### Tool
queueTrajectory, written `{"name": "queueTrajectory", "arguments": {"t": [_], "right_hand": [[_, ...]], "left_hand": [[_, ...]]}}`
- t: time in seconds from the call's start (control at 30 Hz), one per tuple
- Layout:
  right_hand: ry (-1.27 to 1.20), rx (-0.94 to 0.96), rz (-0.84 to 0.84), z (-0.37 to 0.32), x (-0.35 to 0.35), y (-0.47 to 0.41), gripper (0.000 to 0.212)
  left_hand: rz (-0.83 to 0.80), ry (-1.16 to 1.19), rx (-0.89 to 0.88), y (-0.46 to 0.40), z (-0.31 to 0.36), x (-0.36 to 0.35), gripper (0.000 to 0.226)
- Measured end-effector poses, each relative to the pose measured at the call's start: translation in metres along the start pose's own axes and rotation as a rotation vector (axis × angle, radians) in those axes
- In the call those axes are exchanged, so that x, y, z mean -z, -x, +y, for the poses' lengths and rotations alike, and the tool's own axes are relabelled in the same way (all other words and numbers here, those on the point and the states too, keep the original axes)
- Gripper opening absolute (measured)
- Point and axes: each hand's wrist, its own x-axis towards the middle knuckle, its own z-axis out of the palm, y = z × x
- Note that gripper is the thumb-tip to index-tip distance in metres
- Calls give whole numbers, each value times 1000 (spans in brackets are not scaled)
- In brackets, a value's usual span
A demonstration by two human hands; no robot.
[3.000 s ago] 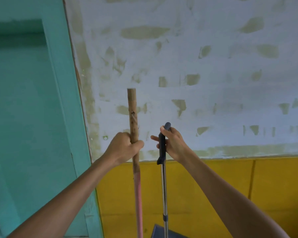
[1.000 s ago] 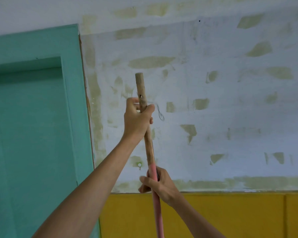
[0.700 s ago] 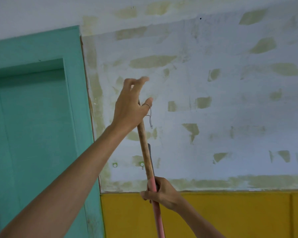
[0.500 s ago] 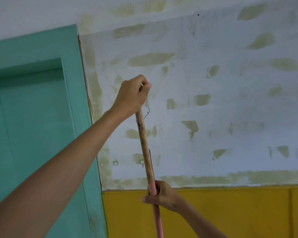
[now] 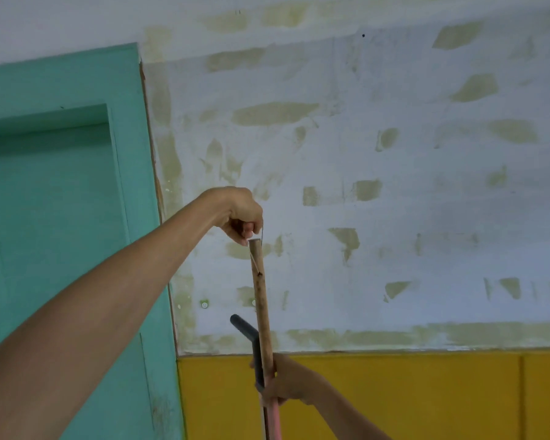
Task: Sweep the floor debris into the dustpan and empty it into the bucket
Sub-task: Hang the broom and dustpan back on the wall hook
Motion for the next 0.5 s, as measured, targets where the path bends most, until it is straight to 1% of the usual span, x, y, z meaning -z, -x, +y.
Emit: {"name": "queueTrajectory", "arguments": {"t": [0.07, 0.13, 0.2, 0.27, 0.3, 0.33, 0.37, 0.4, 0.47, 0.5], "right_hand": [[-63, -9, -44, 5, -10, -8, 28], [-156, -26, -53, 7, -18, -15, 28], [-260, -11, -5, 3, -24, -19, 31], [-354, 35, 60, 4, -28, -24, 30], [-382, 66, 100, 6, -29, -24, 30], [-402, 95, 149, 6, -28, -24, 28], [-414, 128, 200, 6, -27, -24, 27], [-415, 164, 237, 5, -26, -26, 26], [-391, 232, 253, 1, -26, -31, 24], [-375, 247, 232, -1, -29, -34, 20]], "left_hand": [[-153, 44, -17, 7, -2, 14, 23], [-218, 219, -12, 10, -8, 23, 35], [-175, 501, 2, 7, -21, 21, 47], [-91, 802, -23, -2, -38, 11, 63], [-44, 910, -69, -7, -47, 5, 73], [10, 962, -137, -11, -58, -3, 80], [77, 952, -230, -14, -68, -11, 83], [170, 862, -339, -16, -79, -20, 84], [353, 543, -527, -21, -98, -37, 83], [425, 381, -585, -24, -105, -46, 82]]}}
